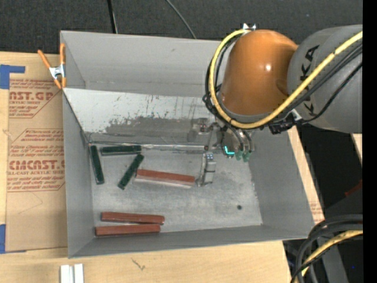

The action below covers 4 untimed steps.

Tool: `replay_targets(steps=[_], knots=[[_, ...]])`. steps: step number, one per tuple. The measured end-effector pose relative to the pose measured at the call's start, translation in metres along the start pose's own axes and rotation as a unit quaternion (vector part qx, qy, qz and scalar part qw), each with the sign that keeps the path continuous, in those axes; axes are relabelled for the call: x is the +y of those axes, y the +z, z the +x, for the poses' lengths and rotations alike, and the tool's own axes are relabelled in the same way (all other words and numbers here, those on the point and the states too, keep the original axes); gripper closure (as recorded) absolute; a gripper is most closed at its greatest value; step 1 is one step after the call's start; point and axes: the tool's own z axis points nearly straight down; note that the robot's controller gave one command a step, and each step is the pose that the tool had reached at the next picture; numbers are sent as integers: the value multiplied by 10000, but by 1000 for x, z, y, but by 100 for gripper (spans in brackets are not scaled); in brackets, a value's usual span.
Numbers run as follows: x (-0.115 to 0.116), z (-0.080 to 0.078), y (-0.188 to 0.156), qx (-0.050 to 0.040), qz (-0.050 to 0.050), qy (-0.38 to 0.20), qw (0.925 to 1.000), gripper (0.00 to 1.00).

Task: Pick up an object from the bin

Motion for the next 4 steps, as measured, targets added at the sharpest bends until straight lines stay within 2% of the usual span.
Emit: replay_targets(steps=[1, 2, 3, 4], knots=[[0, -1, -4, -41, -4, 5, 10000, 0], [-3, 17, 45, -69, -7, 133, 9999, 0], [3, -7, 103, -67, -12, 674, 9977, 0], [-48, -39, 166, -43, 0, -286, 9996, 100]])
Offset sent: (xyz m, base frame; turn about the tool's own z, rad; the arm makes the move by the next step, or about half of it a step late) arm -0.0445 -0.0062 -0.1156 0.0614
